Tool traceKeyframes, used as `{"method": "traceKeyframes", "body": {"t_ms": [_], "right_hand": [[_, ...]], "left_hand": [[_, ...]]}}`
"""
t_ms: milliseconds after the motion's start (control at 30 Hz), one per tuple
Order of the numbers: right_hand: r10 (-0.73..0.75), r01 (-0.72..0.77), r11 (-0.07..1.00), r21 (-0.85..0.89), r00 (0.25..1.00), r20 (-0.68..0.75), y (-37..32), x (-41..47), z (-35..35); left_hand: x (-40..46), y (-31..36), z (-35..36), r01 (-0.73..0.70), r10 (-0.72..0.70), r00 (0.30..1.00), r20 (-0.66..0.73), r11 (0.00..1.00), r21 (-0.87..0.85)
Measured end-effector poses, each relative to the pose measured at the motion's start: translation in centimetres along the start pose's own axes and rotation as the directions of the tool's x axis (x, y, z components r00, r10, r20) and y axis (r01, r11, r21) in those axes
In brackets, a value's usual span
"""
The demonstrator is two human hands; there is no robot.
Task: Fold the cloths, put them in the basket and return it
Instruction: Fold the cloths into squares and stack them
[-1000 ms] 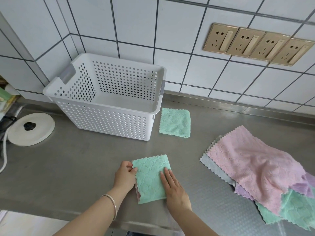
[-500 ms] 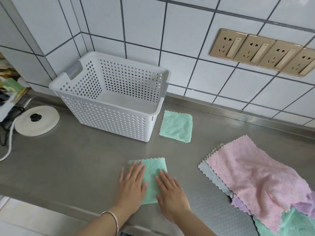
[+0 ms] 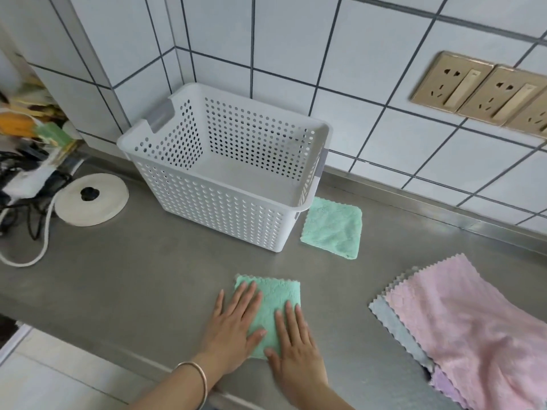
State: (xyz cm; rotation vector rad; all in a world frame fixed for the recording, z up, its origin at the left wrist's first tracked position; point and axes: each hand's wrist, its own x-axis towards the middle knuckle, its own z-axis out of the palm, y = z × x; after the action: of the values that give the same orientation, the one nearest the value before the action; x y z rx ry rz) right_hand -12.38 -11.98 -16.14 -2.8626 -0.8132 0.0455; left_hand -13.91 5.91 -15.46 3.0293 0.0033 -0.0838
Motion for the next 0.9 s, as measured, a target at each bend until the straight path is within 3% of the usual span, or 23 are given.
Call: {"method": "traceKeyframes", "body": {"t_ms": [300, 500, 633, 733, 800, 900], "right_hand": [[0.194, -0.185, 0.97, 0.16, 0.98, -0.043, -11.3, 8.3, 1.1], [0.284, -0.283, 0.937, 0.204, 0.958, 0.029, -14.1, 11.9, 1.5], [0.264, -0.267, 0.948, 0.175, 0.964, 0.036, -14.1, 12.2, 0.7], [0.248, -0.233, 0.956, 0.178, 0.966, -0.066, -11.6, 11.4, -1.9], [0.279, -0.251, 0.948, 0.198, 0.951, -0.131, -8.0, 9.8, -3.5], [0.425, -0.395, 0.9, 0.184, 0.888, -0.173, -0.6, 6.2, -5.6]], "left_hand": [[3.9, -13.3, -2.7, -0.133, 0.127, 0.991, 0.046, 0.977, 0.166], [6.6, -16.8, -3.8, -0.192, 0.166, 0.976, 0.143, 0.962, 0.194], [6.5, -16.5, -4.2, -0.19, 0.166, 0.975, 0.15, 0.968, 0.162], [6.4, -14.2, -5.6, -0.216, 0.214, 0.976, 0.032, 0.974, 0.065], [6.9, -10.9, -6.2, -0.349, 0.351, 0.933, -0.076, 0.936, 0.036], [8.3, -4.6, -6.2, -0.522, 0.522, 0.837, -0.165, 0.851, 0.047]]}}
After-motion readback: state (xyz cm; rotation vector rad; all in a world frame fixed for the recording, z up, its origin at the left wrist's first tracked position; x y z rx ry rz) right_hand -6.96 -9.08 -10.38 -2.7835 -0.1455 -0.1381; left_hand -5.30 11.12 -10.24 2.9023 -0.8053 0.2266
